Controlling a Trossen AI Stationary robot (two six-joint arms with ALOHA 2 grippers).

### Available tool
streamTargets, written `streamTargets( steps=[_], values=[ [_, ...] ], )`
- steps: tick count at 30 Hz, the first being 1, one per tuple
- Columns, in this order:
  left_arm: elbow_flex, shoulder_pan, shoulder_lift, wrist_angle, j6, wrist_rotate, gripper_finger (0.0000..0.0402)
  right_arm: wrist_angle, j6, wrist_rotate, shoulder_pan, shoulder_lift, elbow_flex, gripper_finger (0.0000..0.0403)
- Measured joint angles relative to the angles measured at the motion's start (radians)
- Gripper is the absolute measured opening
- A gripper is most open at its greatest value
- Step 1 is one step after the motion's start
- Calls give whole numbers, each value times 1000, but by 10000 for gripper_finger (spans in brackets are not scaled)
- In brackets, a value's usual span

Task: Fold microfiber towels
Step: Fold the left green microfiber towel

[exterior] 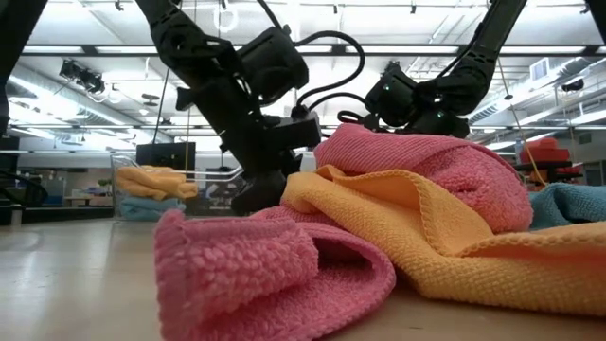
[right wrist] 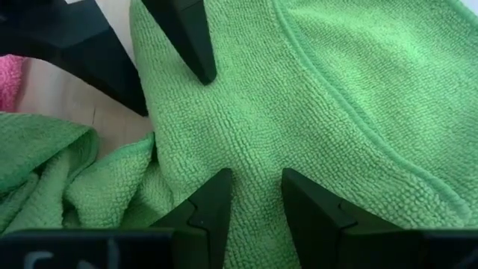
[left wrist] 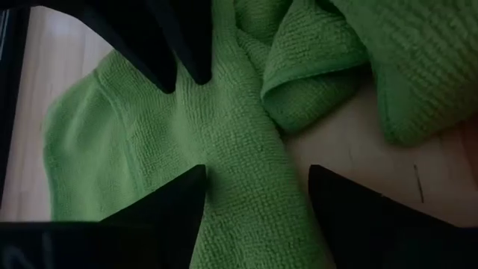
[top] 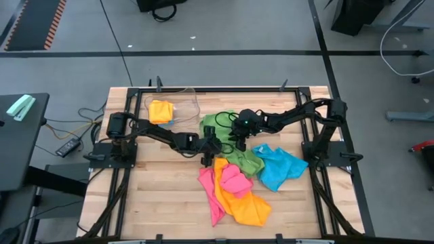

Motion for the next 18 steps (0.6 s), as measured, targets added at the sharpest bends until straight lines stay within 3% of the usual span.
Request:
streamTargets(
  steps=[8, 18],
  values=[
    [-1, 0, 9, -14, 5, -44, 186, -1, 0, 0, 0, 0, 0, 128],
    [-5, 5, -1, -56, 5, -39, 35, -113, 14, 5, 1, -37, 63, 128]
  ],
)
